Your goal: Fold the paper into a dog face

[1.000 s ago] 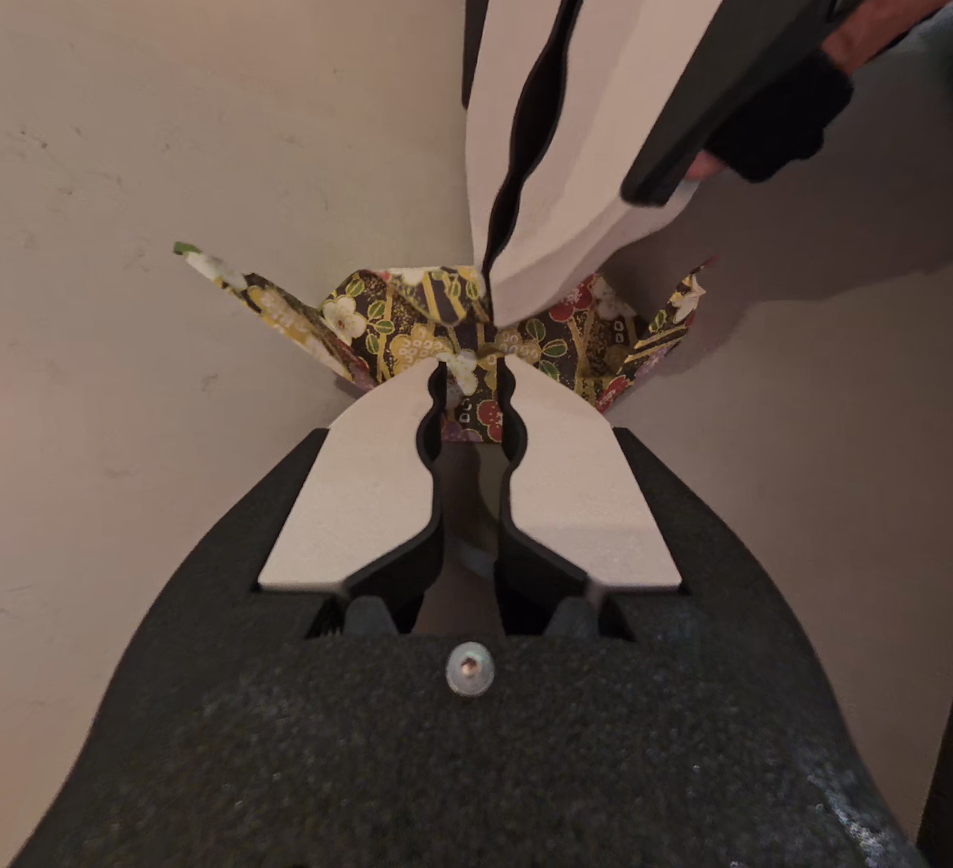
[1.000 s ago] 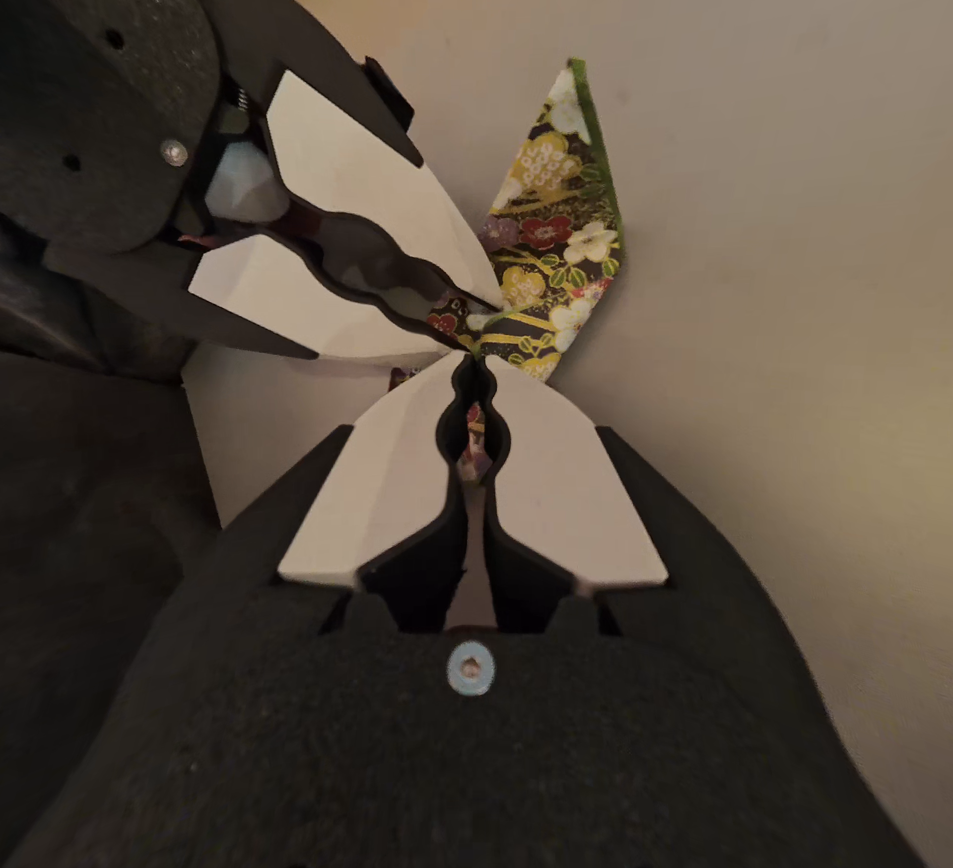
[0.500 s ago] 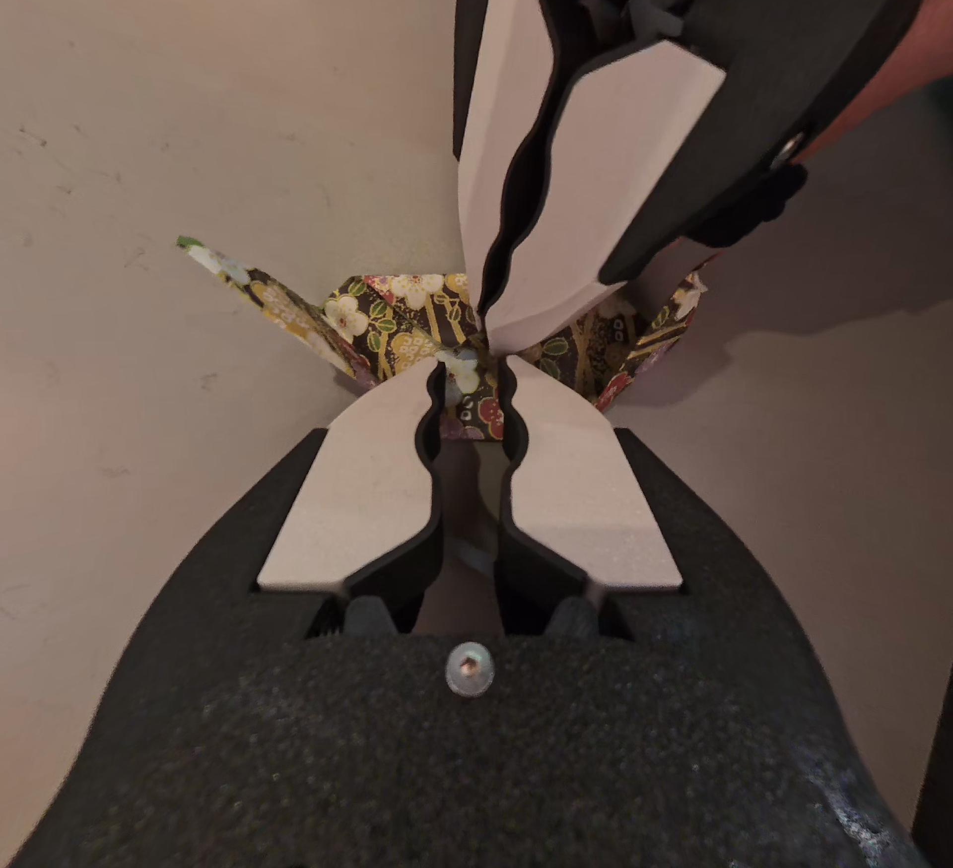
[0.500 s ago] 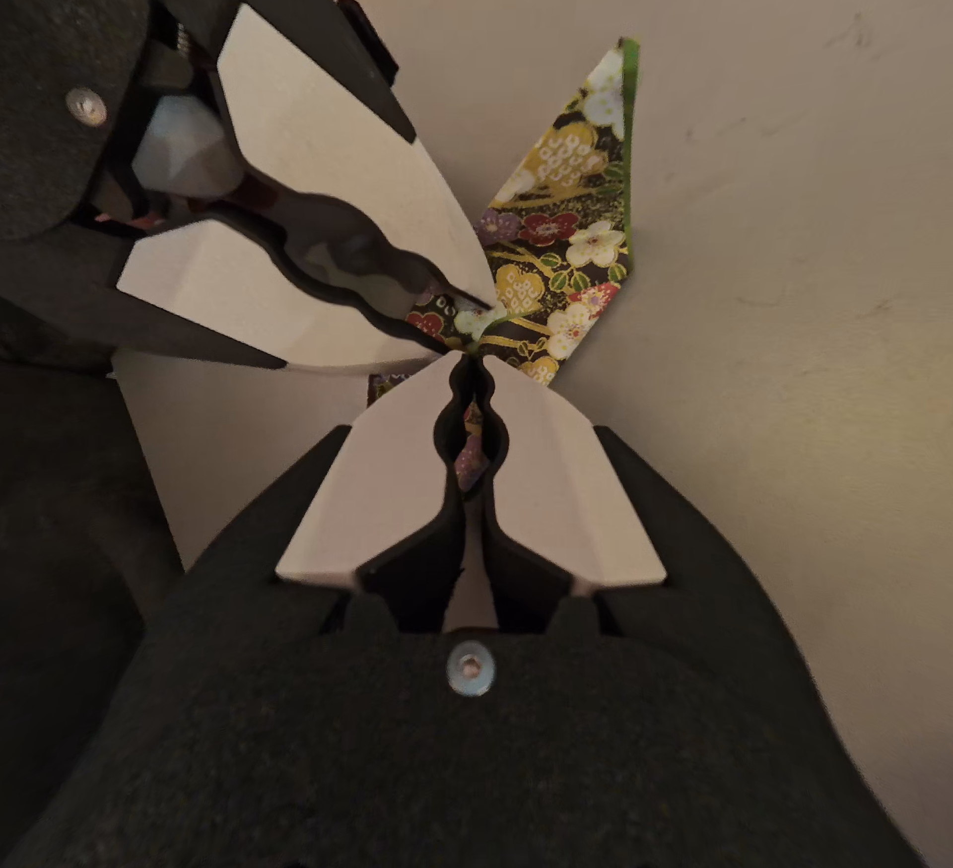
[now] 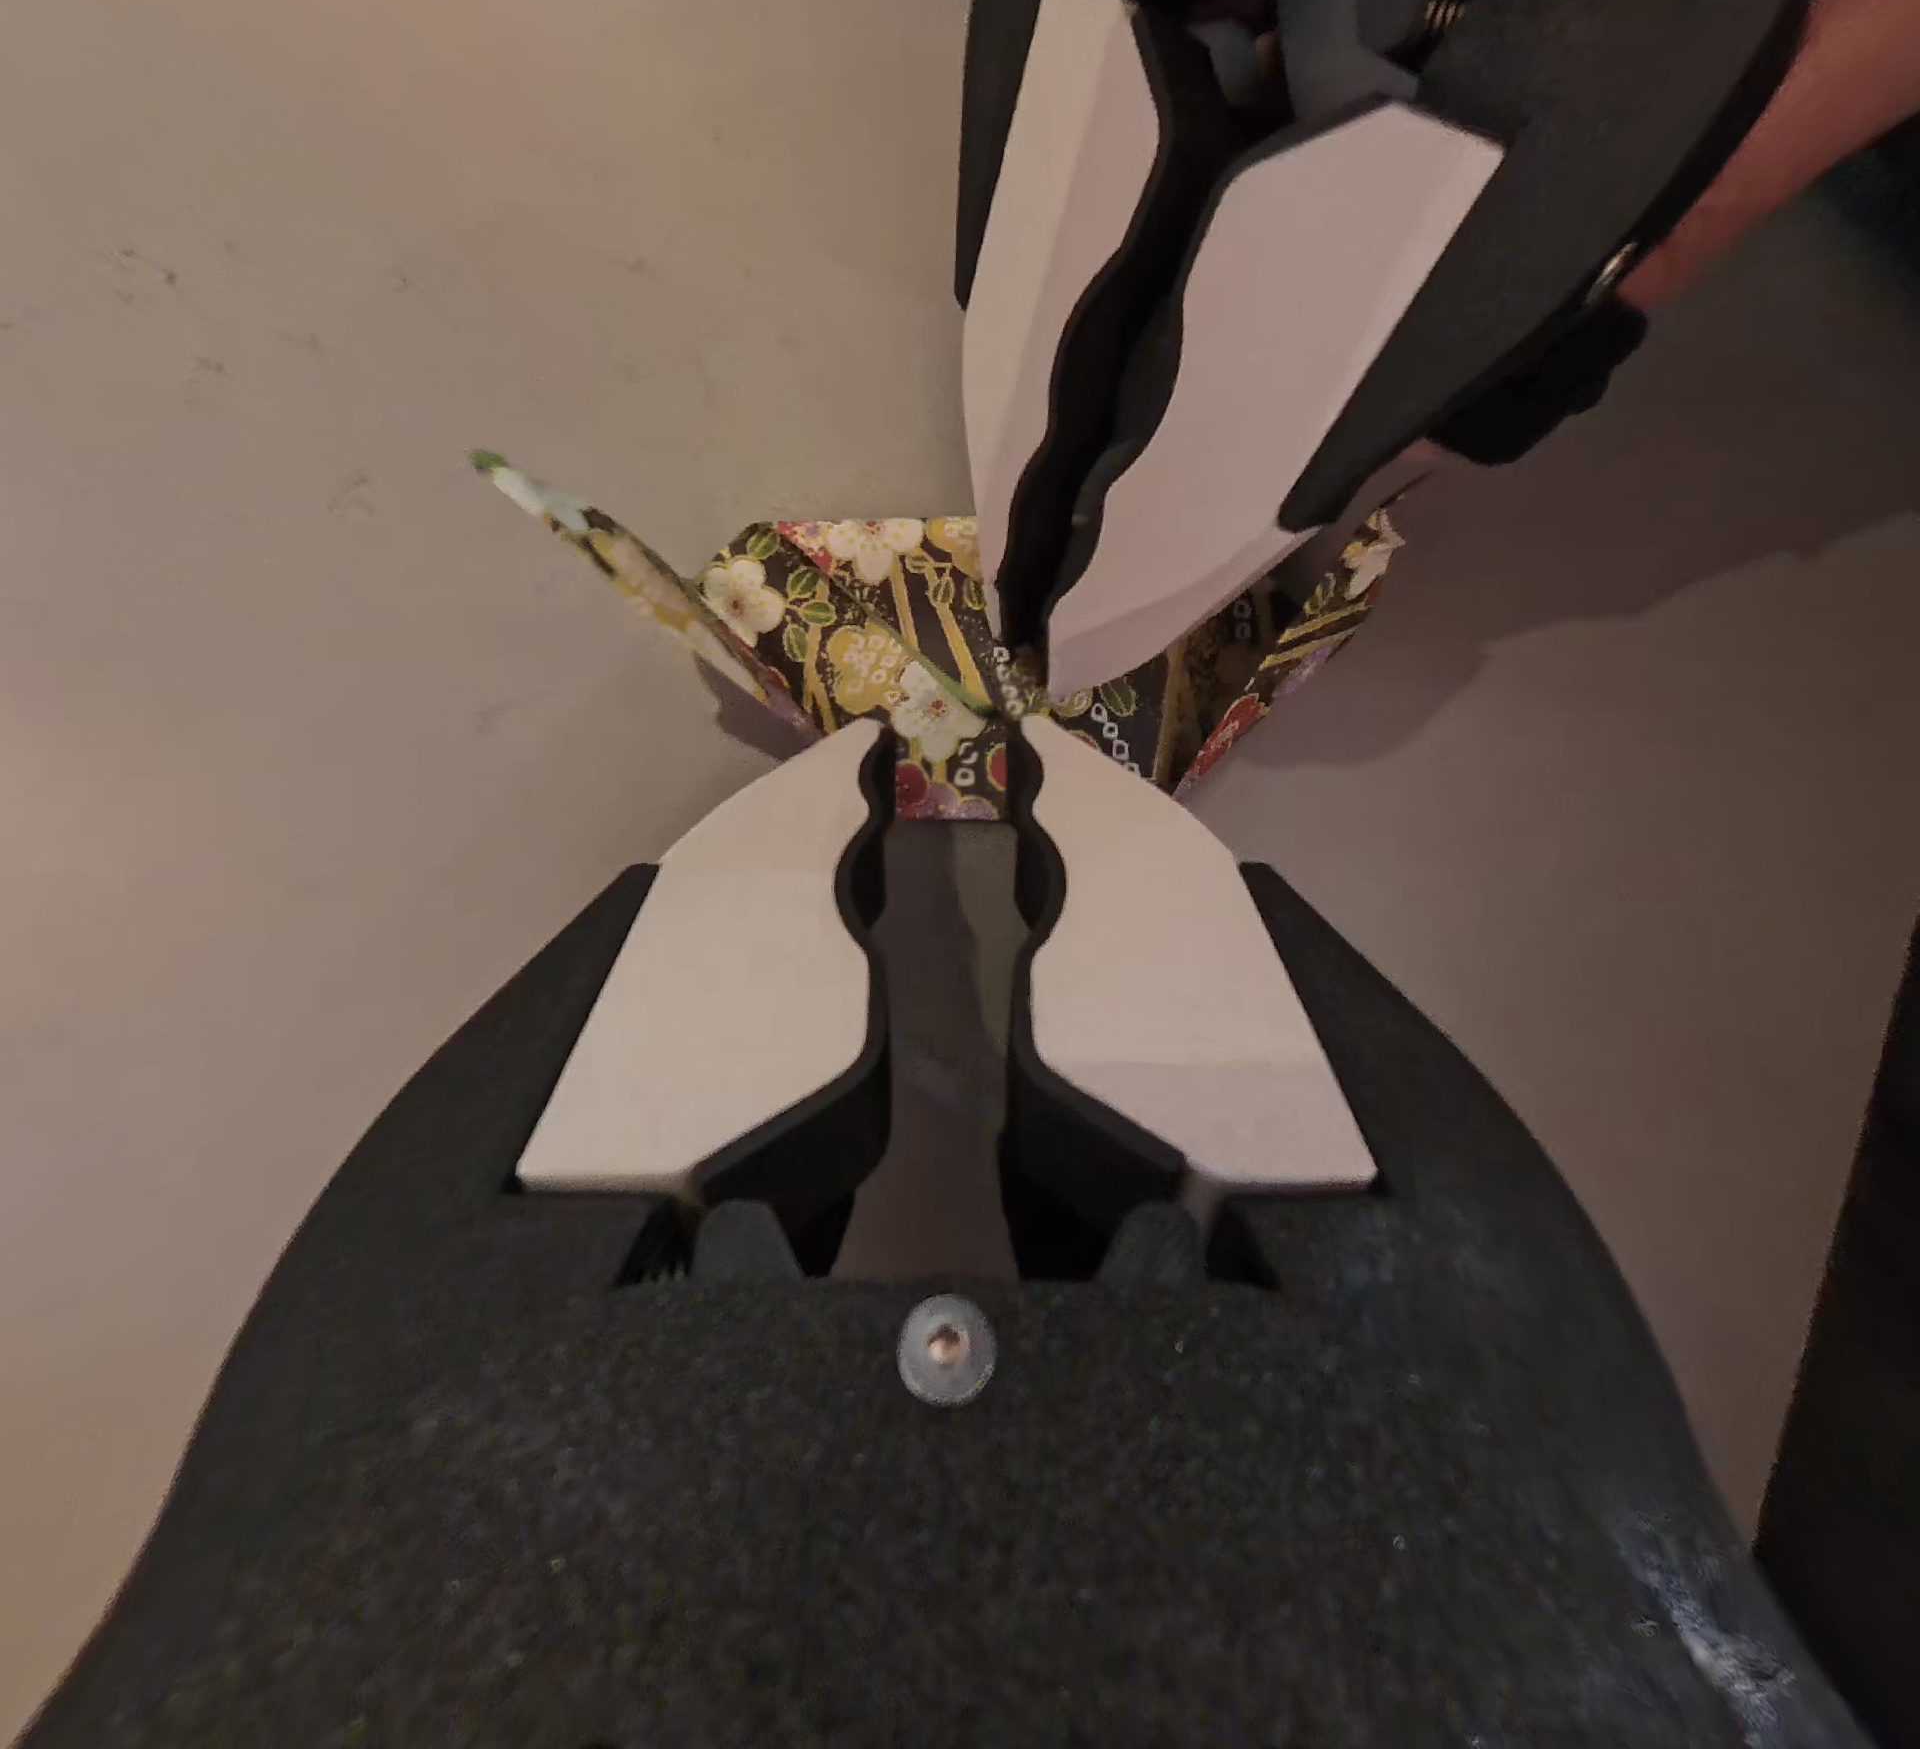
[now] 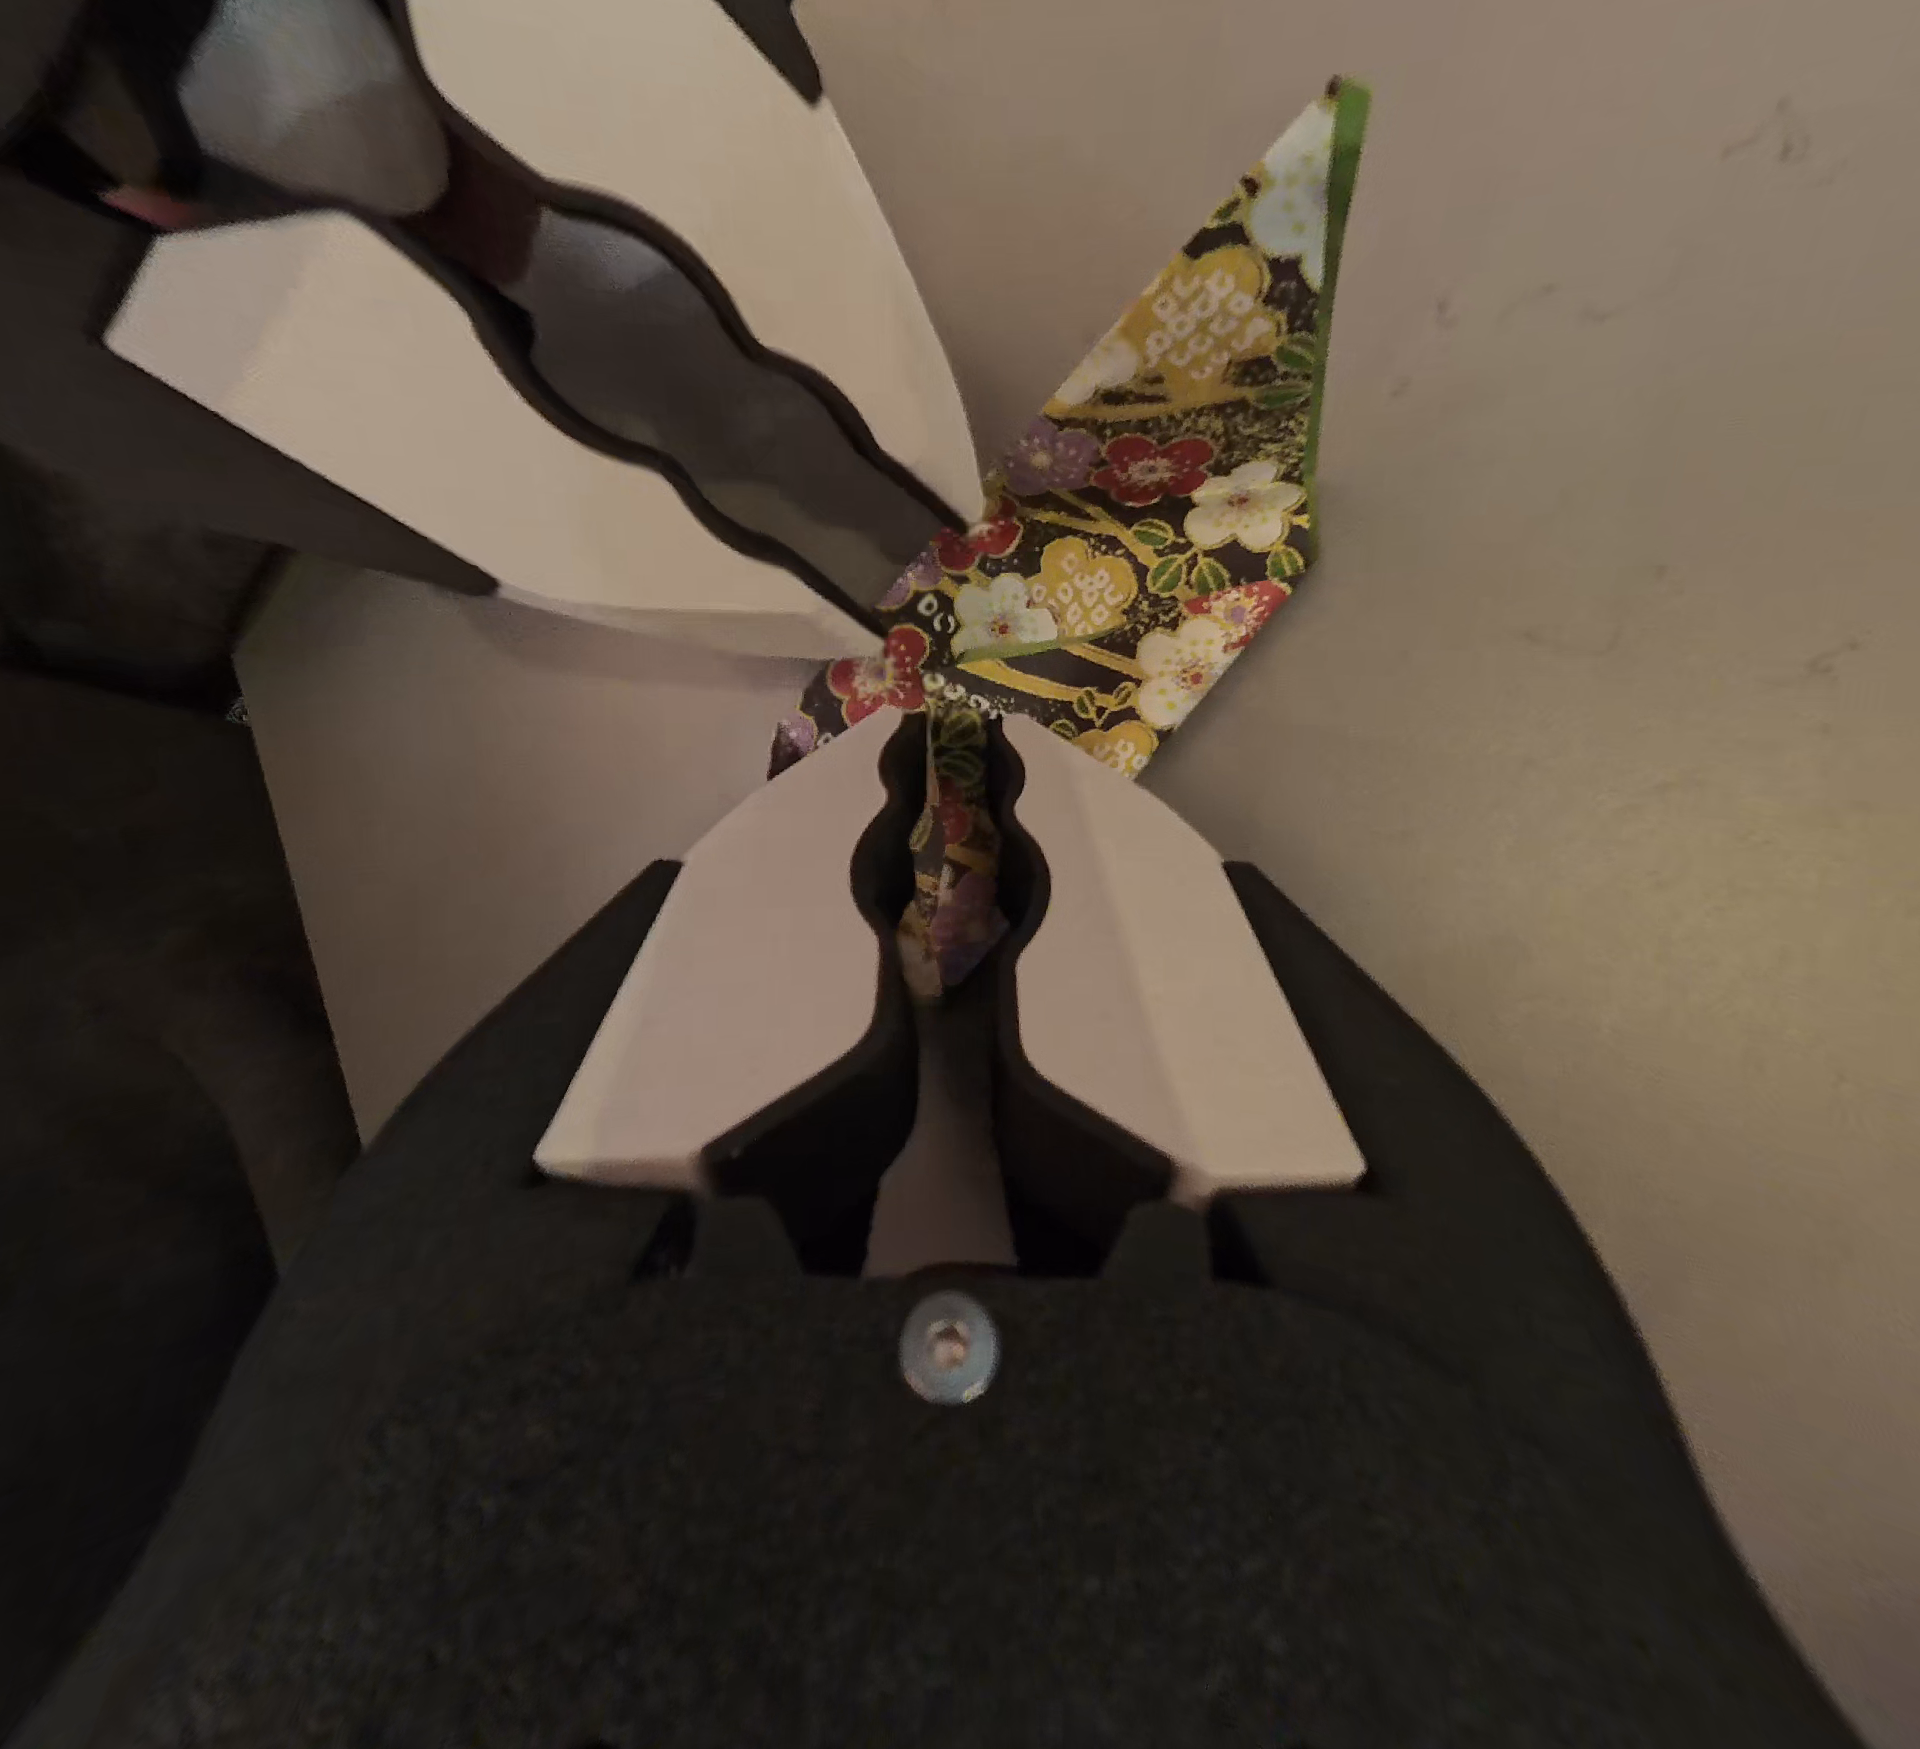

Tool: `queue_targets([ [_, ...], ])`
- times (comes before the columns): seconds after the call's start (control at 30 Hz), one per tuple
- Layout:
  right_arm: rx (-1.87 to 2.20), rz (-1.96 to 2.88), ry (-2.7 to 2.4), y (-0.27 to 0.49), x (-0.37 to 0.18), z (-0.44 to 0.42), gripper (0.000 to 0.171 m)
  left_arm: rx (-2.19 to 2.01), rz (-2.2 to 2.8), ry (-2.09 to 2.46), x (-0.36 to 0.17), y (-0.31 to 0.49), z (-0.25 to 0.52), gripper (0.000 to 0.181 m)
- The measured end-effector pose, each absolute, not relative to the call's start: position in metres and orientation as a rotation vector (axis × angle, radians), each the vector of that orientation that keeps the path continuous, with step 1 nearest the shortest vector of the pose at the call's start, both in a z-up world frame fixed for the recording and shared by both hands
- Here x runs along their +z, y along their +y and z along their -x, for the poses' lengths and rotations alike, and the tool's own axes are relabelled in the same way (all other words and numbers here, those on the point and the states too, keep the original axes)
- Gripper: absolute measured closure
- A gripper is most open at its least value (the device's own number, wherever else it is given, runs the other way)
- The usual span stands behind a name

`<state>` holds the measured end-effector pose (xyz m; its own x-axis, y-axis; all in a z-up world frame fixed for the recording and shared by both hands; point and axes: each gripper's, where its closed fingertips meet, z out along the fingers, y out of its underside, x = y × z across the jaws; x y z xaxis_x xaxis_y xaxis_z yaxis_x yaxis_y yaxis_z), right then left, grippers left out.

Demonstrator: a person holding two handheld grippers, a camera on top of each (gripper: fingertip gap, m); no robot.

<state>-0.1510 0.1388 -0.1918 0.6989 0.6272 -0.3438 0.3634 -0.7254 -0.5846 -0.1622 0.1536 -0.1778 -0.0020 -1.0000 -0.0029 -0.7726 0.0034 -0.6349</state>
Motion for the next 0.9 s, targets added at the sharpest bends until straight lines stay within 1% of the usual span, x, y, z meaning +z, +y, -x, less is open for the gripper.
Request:
queue_targets([
  [0.1, 0.752, 2.411, -0.775, 0.137, -0.191, 0.153, 0.156, -0.755, 1.811, 1.799, -0.170, 0.151, 0.155, 0.166],
  [0.17, 0.772, 2.398, -0.779, 0.136, -0.190, 0.155, 0.153, -0.771, 1.816, 1.821, -0.176, 0.148, 0.150, 0.168],
  [0.23, 0.785, 2.386, -0.775, 0.136, -0.190, 0.156, 0.152, -0.737, 1.819, 1.851, -0.184, 0.149, 0.147, 0.173],
  [0.4, 0.809, 2.376, -0.772, 0.135, -0.189, 0.156, 0.152, -0.675, 1.828, 1.872, -0.194, 0.151, 0.142, 0.181],
  [0.53, 0.874, 2.376, -0.768, 0.131, -0.186, 0.155, 0.153, -0.642, 1.828, 1.865, -0.194, 0.152, 0.140, 0.181],
  [0.6, 0.903, 2.358, -0.778, 0.130, -0.178, 0.152, 0.155, -0.642, 1.834, 1.860, -0.194, 0.152, 0.140, 0.181],
  [0.67, 0.874, 2.313, -0.762, 0.140, -0.166, 0.143, 0.169, -0.648, 1.842, 1.853, -0.194, 0.152, 0.140, 0.181],
  [0.7, 0.805, 2.303, -0.753, 0.149, -0.163, 0.135, 0.171, -0.651, 1.844, 1.851, -0.194, 0.152, 0.140, 0.181],
  [0.8, 0.738, 2.261, -0.829, 0.162, -0.164, 0.134, 0.171, -0.658, 1.851, 1.847, -0.194, 0.152, 0.140, 0.181],
  [0.9, 0.671, 2.298, -0.900, 0.168, -0.179, 0.139, 0.171, -0.661, 1.857, 1.841, -0.194, 0.152, 0.140, 0.181],
])
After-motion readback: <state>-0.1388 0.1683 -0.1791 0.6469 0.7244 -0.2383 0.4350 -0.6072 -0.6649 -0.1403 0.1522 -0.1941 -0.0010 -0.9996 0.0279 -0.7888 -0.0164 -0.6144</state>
